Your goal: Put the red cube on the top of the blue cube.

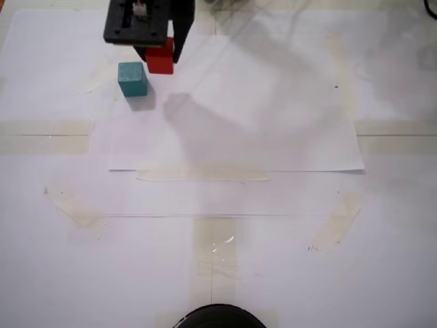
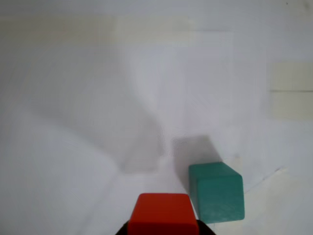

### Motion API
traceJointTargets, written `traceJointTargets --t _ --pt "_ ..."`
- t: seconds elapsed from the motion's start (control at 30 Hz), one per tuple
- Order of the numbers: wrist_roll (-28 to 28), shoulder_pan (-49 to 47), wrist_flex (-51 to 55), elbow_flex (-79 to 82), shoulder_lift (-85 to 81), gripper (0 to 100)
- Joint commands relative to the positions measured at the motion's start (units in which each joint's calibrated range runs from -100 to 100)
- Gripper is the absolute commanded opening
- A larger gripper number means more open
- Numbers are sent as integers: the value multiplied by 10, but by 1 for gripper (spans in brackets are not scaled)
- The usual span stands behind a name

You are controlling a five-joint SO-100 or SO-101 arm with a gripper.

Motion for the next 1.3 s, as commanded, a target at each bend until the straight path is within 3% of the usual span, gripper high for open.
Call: traceJointTargets --t 0.0,0.47,1.27 --pt "9 19 8 -64 -2 7" --pt "38 47 31 -189 77 7" --pt "73 83 19 -186 95 7"
